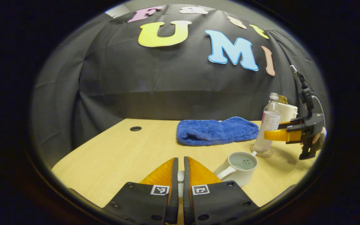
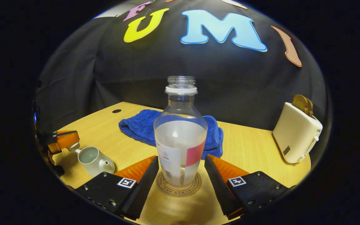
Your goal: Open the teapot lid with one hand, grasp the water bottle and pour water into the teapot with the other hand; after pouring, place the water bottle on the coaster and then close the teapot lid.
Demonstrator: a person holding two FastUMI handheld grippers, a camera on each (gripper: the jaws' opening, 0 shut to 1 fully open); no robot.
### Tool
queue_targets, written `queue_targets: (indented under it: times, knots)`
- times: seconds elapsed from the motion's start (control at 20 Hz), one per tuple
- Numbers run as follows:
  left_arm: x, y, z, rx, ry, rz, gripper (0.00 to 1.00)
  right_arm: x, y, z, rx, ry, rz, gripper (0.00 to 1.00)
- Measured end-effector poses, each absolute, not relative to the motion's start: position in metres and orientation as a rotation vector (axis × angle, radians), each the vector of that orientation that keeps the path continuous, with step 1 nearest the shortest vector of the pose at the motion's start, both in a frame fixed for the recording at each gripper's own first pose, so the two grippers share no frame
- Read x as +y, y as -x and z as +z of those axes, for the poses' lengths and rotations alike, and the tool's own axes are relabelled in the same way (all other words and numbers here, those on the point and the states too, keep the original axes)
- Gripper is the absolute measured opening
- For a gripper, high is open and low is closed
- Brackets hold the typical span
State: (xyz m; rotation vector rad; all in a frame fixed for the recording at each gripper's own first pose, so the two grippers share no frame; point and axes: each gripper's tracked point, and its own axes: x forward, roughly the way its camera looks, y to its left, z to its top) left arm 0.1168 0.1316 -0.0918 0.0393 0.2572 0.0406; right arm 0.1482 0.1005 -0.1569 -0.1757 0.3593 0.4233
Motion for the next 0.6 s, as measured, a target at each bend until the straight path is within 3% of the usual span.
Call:
queue_targets:
  times: [0.6]
  knots:
    - [0.094, -0.117, -0.067, 0.196, -0.057, -0.068, 0.13, 0.100, -0.098, -0.139, 0.299, 0.144, 0.430, 0.92]
